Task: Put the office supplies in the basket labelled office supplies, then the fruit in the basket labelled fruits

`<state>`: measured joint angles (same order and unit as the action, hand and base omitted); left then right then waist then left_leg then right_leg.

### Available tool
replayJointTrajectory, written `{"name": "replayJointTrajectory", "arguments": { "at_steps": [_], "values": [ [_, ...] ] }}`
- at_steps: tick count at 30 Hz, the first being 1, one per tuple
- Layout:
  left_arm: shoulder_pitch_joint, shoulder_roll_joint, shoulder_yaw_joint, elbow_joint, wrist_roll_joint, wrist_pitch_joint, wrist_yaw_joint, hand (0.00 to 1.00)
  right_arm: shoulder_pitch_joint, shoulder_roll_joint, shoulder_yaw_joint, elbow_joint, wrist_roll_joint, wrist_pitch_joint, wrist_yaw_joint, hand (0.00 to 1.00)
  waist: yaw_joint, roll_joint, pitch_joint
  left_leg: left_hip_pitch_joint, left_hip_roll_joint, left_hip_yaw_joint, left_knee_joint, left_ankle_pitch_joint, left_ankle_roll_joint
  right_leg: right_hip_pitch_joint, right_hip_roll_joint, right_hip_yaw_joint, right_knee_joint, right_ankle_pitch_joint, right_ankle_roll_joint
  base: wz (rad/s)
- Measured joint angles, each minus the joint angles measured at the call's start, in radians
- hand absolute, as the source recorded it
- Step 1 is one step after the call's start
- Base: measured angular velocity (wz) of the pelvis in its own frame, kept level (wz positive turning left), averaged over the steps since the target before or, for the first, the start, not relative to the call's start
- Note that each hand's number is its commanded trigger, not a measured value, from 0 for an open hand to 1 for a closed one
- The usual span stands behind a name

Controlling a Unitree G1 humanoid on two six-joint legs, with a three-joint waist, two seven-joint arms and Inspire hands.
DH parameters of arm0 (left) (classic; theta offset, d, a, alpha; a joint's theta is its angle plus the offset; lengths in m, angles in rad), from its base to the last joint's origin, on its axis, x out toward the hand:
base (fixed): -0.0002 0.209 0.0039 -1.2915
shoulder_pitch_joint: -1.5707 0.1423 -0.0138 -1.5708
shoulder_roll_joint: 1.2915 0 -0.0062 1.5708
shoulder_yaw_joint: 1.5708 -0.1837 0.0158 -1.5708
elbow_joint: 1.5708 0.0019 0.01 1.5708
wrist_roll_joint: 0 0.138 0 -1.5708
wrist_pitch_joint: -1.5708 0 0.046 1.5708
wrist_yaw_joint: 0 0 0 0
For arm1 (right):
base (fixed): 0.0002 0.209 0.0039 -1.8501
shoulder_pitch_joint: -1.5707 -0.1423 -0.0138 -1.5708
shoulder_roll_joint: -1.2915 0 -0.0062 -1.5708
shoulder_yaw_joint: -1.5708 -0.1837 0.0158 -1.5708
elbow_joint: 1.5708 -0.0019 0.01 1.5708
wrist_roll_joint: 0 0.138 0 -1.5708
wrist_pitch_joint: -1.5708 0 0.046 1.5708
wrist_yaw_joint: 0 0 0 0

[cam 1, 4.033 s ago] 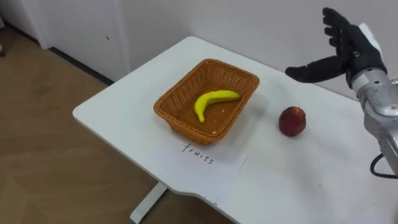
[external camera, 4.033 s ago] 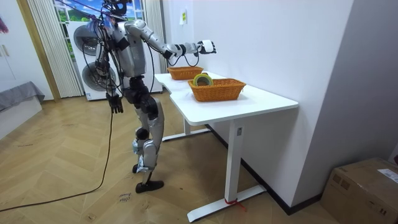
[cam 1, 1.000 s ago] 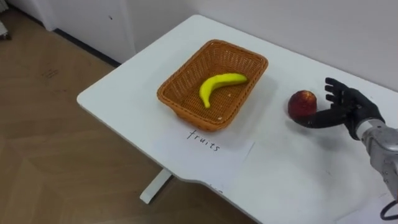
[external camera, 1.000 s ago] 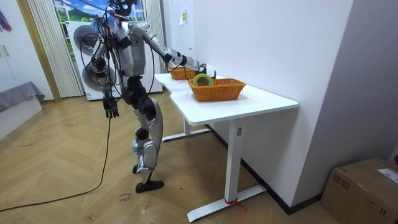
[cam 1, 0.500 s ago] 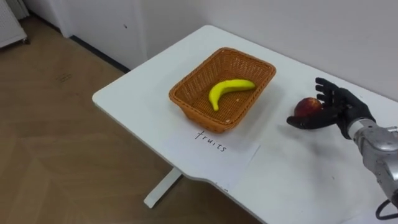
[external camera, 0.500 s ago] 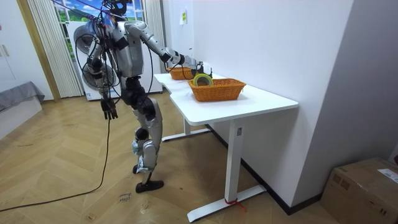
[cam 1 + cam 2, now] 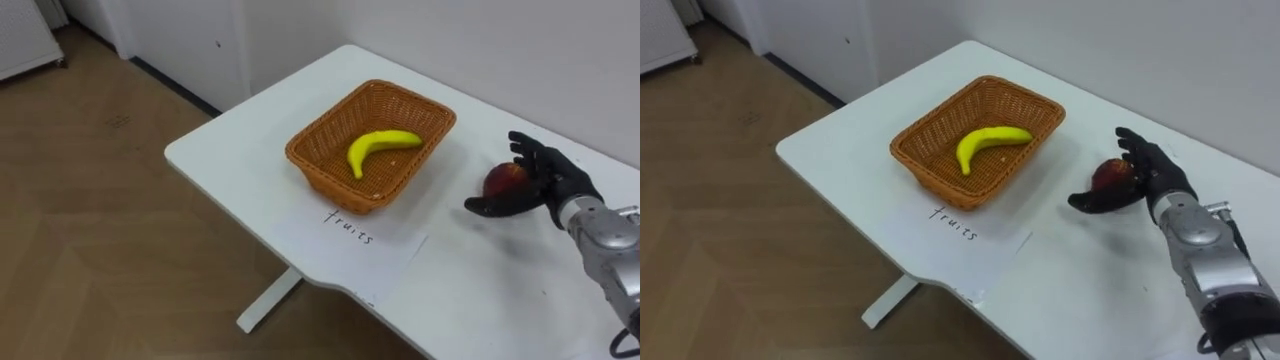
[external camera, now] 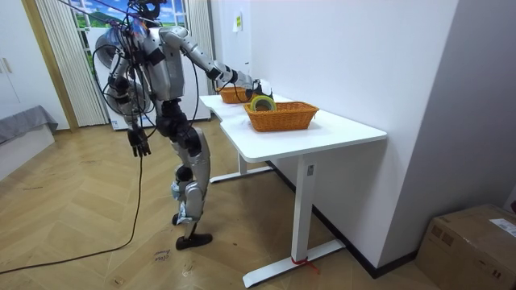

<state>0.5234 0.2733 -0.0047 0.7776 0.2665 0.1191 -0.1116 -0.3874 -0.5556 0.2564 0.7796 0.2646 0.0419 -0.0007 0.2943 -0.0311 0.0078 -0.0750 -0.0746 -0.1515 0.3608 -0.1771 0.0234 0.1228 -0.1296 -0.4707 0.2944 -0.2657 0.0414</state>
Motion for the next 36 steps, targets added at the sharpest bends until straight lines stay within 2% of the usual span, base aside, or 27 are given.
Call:
{"name": "replayJointTrajectory", "arguments": {
  "at_steps": [3, 6, 15, 16, 20, 24, 27, 32, 33, 36],
  "values": [
    [0.000, 0.018, 0.001, -0.009, 0.000, 0.006, 0.001, 0.00, 0.001, 0.000, 0.002, 0.032, 0.000, 0.003, -0.003, 0.00, 0.011, 0.000, -0.0006, -0.001, 0.001, 0.001, 0.000, -0.001, -0.001, -0.002, 0.002, 0.001, -0.001, 0.000, 0.000, 0.00],
    [0.000, 0.025, 0.004, -0.018, 0.001, 0.008, 0.005, 0.00, 0.002, 0.000, 0.009, 0.039, 0.002, 0.003, -0.002, 0.00, 0.011, 0.002, -0.0015, -0.003, 0.003, 0.001, 0.000, -0.001, -0.001, -0.002, 0.003, 0.000, -0.003, 0.001, -0.002, 0.00],
    [-0.003, 0.048, 0.003, -0.034, -0.010, 0.002, 0.018, 0.00, 0.000, 0.000, 0.016, 0.082, 0.014, 0.002, 0.005, 0.00, 0.019, -0.014, -0.0047, -0.024, 0.012, 0.005, 0.000, -0.003, -0.006, -0.018, 0.013, 0.001, -0.012, 0.004, -0.007, 0.00],
    [-0.008, 0.054, 0.003, -0.035, -0.022, 0.001, 0.021, 0.00, -0.006, 0.000, 0.016, 0.082, 0.027, 0.000, 0.003, 0.00, 0.015, -0.022, -0.0080, -0.042, 0.014, 0.006, 0.003, -0.001, -0.008, -0.039, 0.015, 0.000, -0.006, 0.006, -0.010, 0.00],
    [-0.042, 0.070, 0.003, -0.035, -0.040, -0.010, 0.026, 0.00, -0.055, 0.000, 0.016, 0.125, 0.044, -0.019, -0.004, 0.00, 0.013, -0.031, -0.0031, -0.095, 0.020, 0.005, 0.019, 0.002, -0.012, -0.087, 0.021, 0.001, 0.000, 0.011, -0.017, 0.00],
    [-0.069, 0.102, 0.001, -0.035, -0.077, -0.038, 0.057, 0.00, -0.109, -0.003, 0.017, 0.163, 0.080, -0.034, -0.020, 0.00, 0.015, -0.047, 0.0062, -0.147, 0.029, 0.002, 0.024, 0.009, -0.020, -0.138, 0.031, 0.001, 0.001, 0.017, -0.025, 0.00],
    [-0.080, 0.104, -0.002, -0.033, -0.078, -0.039, 0.061, 0.00, -0.138, -0.010, 0.017, 0.191, 0.094, -0.060, -0.035, 0.00, 0.015, -0.050, 0.0105, -0.183, 0.033, -0.004, 0.034, 0.011, -0.023, -0.168, 0.038, 0.000, -0.001, 0.023, -0.033, 0.00],
    [-0.100, 0.104, -0.016, -0.032, -0.078, -0.038, 0.067, 0.00, -0.192, -0.012, 0.037, 0.225, 0.094, -0.078, -0.070, 0.00, 0.017, -0.047, 0.0159, -0.221, 0.038, -0.003, 0.038, 0.013, -0.027, -0.209, 0.041, 0.002, 0.007, 0.025, -0.037, -0.01],
    [-0.115, 0.104, -0.031, -0.031, -0.078, -0.038, 0.076, 0.00, -0.209, -0.012, 0.040, 0.232, 0.096, -0.083, -0.080, 0.00, 0.018, -0.044, 0.0217, -0.232, 0.040, -0.002, 0.042, 0.015, -0.029, -0.223, 0.041, 0.003, 0.016, 0.025, -0.040, -0.06],
    [-0.146, 0.104, -0.053, -0.032, -0.101, -0.040, 0.084, 0.00, -0.228, -0.012, 0.054, 0.235, 0.112, -0.106, -0.103, 0.00, 0.018, -0.042, 0.0274, -0.269, 0.046, 0.000, 0.055, 0.017, -0.033, -0.264, 0.042, 0.004, 0.035, 0.022, -0.048, -0.05]
  ]
}}
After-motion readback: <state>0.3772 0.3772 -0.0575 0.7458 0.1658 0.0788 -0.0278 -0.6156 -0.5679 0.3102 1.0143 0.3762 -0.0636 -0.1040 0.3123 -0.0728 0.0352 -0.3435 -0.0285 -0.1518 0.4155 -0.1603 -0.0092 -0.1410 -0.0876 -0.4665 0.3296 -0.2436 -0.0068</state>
